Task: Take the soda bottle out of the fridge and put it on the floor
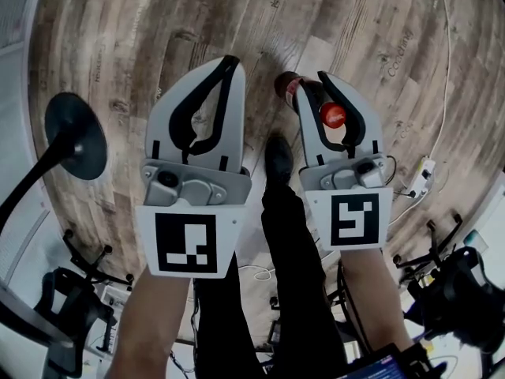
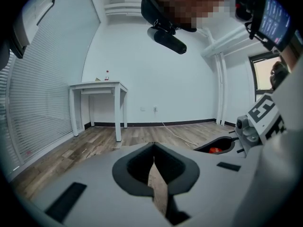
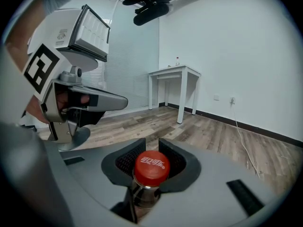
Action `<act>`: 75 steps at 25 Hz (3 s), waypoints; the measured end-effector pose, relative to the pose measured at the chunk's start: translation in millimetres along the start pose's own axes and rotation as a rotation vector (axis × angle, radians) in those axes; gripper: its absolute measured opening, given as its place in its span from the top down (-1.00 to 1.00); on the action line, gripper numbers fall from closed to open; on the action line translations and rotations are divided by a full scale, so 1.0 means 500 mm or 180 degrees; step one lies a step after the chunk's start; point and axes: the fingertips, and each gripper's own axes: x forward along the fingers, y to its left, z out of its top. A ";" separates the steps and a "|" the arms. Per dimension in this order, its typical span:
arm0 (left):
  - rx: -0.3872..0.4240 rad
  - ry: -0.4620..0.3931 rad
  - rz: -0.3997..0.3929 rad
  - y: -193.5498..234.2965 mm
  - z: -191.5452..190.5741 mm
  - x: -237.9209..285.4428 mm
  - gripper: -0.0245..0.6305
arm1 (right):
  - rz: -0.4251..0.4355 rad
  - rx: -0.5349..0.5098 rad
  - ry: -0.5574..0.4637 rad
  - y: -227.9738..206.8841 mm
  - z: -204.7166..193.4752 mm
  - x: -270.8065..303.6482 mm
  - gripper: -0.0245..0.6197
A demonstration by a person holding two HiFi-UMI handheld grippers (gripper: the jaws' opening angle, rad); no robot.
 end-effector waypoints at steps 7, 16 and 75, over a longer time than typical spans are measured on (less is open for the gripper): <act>-0.0002 0.0059 -0.0028 -0.010 -0.049 0.017 0.88 | 0.0056 -0.0049 0.0072 0.002 -0.061 0.029 0.61; -0.0038 0.0140 -0.0027 -0.006 -0.107 0.041 0.87 | 0.0088 -0.0038 0.0149 -0.003 -0.127 0.052 0.61; 0.0085 0.0364 -0.0111 -0.022 -0.237 0.111 0.87 | 0.0311 -0.0201 0.0804 -0.051 -0.352 0.169 0.59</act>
